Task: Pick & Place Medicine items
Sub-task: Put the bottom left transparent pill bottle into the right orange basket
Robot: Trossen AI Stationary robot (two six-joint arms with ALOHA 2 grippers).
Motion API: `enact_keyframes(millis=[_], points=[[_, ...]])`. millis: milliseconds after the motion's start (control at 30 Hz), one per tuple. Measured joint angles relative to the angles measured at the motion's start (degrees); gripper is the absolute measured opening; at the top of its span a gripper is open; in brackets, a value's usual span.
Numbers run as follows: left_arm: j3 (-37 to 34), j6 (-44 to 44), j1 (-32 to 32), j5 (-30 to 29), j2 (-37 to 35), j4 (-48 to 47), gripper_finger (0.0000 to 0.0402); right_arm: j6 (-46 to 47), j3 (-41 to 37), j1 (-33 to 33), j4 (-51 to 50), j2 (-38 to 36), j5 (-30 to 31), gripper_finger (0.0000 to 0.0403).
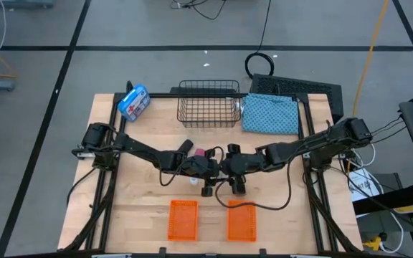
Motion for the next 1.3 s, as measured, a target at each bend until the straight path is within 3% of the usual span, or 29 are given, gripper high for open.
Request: enact_keyframes(millis=[200,367,700,900,1067,1200,1300], points=[[0.0,0.2,0.0,0.0,0.0,-0.6,0.0166,1.1,-1.0,0.0,-0.1,0.0,0.0,0.0239],[0.0,0.0,0.0,-0.2,0.0,-3.5,0.0147,2.1,-1.1,0.2,-1.1,0.0,0.0,0.0239],[0.0,2.6,-0.3,-6.0,0.0,-9.8,0.0147,20.7,-1.9,-1.9,-1.8,0.0,-0.1,0.0226],[0.0,4.8,-0.5,-8.8,-0.4,-10.3,0.0147,30.7,-10.0,-3.4,13.1,-0.1,-2.1,0.0226],[0.0,7.0,-1.2,-11.0,-0.8,-10.2,0.0149,37.8,-19.8,-5.5,31.5,0.0,-4.8,0.0238],[0.0,7.8,-1.2,-11.2,-1.0,-9.9,0.0148,39.2,-26.3,-5.6,48.4,0.0,-6.0,0.0256],[0.0,7.6,-1.1,-11.5,-1.0,-9.8,0.0149,39.3,-28.2,-5.5,53.9,0.0,-6.0,0.0275]])
